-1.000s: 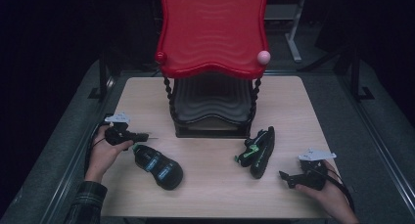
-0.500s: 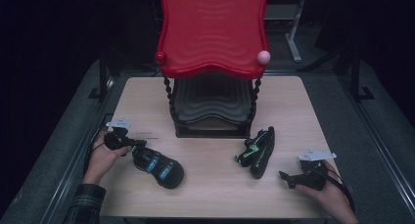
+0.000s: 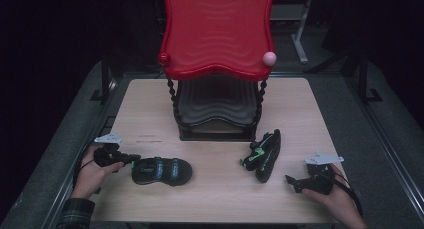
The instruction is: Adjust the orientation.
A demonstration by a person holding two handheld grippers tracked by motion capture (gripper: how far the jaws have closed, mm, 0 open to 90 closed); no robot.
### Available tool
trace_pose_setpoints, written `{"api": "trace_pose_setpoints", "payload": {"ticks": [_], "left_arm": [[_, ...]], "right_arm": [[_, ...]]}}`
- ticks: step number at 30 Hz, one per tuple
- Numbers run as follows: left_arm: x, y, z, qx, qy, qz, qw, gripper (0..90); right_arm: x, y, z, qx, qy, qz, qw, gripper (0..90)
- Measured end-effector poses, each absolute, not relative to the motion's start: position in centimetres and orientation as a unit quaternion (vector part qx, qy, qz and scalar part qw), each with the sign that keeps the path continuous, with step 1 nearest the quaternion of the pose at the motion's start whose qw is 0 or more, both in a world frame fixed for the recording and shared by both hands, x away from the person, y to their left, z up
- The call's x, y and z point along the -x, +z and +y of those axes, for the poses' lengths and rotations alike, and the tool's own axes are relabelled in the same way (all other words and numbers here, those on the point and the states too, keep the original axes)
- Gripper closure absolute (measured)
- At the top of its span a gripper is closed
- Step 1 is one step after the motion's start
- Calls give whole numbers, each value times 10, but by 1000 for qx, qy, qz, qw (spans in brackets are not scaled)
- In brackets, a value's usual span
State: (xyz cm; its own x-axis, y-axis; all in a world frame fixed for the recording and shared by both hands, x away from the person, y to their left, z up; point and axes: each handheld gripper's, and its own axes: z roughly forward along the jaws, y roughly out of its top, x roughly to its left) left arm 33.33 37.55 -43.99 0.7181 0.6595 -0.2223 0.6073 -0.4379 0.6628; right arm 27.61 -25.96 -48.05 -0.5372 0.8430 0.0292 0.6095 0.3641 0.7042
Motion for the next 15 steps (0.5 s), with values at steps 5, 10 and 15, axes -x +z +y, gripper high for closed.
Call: {"api": "trace_pose_setpoints", "payload": {"ticks": [5,10,15], "left_arm": [[-316,-440,378,-847,32,370,380,900],[-293,-442,377,-848,28,360,388,900],[-279,-442,372,-853,20,347,389,900]], "right_arm": [[-276,-481,-260,-450,340,808,171,33],[-276,-481,-260,-450,340,808,171,33],[-276,-480,-260,-449,340,808,171,33]]}}
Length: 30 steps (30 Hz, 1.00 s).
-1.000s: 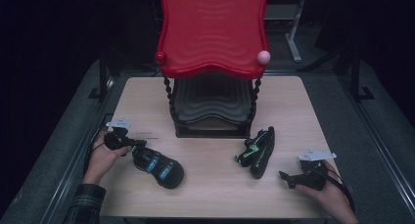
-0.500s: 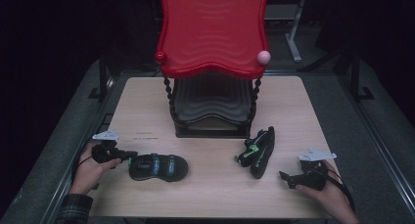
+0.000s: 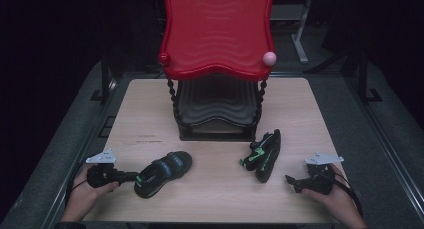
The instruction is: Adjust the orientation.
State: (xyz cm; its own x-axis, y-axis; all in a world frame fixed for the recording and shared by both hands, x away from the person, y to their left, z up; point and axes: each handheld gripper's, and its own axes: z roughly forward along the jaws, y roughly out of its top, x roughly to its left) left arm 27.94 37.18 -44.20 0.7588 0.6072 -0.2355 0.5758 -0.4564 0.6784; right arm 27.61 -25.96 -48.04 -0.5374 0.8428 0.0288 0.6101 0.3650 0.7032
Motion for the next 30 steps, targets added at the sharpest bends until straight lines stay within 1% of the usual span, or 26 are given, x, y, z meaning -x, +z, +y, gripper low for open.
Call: {"api": "trace_pose_setpoints", "payload": {"ticks": [7,13,21,25,26,27,30], "left_arm": [[-266,-443,360,-862,-1,319,393,900],[-259,-447,343,-864,-33,291,409,900],[-260,-447,337,-866,-38,281,412,900],[-261,-446,342,-865,-22,287,410,900],[-261,-445,345,-862,-18,291,414,896],[-261,-445,345,-862,-18,291,414,869],[-263,-435,354,-847,5,303,438,803]], "right_arm": [[-277,-480,-259,-449,340,808,172,32],[-277,-481,-259,-449,340,808,172,32],[-277,-481,-259,-449,340,808,172,32],[-277,-481,-259,-449,340,808,172,32],[-277,-480,-259,-449,340,808,172,32],[-277,-480,-259,-449,340,808,172,32],[-277,-481,-259,-449,340,808,172,32]]}}
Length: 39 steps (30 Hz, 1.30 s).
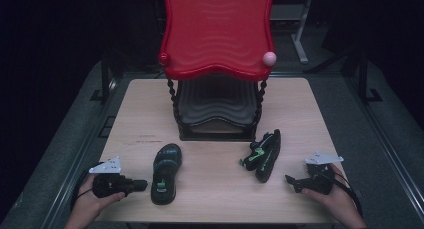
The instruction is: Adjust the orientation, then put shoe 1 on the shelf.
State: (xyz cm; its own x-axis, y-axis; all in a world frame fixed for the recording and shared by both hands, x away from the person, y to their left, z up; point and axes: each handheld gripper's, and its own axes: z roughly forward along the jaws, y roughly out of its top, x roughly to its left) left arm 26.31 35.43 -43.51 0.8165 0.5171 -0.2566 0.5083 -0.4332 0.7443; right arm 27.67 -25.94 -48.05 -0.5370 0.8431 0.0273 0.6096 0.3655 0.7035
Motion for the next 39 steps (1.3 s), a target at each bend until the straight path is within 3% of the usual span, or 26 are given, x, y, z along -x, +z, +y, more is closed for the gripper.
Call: {"api": "trace_pose_setpoints", "payload": {"ticks": [5,11,28,39], "left_arm": [[-267,-422,356,-830,33,307,465,598],[-279,-412,339,-819,38,290,494,470],[-312,-429,306,-830,4,267,490,497],[-314,-434,306,-831,7,255,494,661]], "right_arm": [[-277,-481,-259,-449,340,808,172,32],[-277,-481,-259,-450,340,808,172,32],[-277,-481,-259,-450,340,808,172,32],[-277,-481,-259,-450,340,808,172,32]]}}
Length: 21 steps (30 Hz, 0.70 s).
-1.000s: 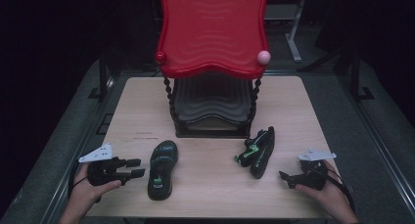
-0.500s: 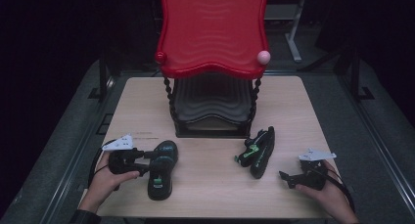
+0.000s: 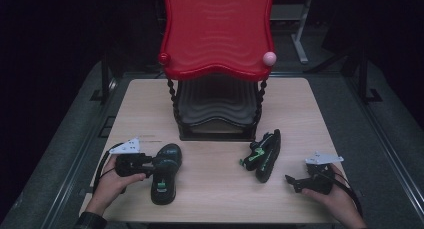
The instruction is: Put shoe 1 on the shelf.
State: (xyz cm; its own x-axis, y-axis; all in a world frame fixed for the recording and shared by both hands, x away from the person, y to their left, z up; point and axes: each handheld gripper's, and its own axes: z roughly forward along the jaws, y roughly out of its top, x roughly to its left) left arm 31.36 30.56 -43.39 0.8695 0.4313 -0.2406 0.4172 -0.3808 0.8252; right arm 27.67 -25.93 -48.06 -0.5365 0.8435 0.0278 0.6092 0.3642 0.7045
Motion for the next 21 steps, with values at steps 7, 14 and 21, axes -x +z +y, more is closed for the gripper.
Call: {"api": "trace_pose_setpoints", "payload": {"ticks": [7,14,21], "left_arm": [[-313,-433,309,-822,-20,251,512,681],[-310,-421,304,-816,-26,233,529,681],[-312,-400,292,-814,-25,212,541,682]], "right_arm": [[-277,-481,-259,-450,340,808,172,32],[-277,-481,-259,-450,340,808,172,32],[-277,-481,-259,-450,340,808,172,32]]}}
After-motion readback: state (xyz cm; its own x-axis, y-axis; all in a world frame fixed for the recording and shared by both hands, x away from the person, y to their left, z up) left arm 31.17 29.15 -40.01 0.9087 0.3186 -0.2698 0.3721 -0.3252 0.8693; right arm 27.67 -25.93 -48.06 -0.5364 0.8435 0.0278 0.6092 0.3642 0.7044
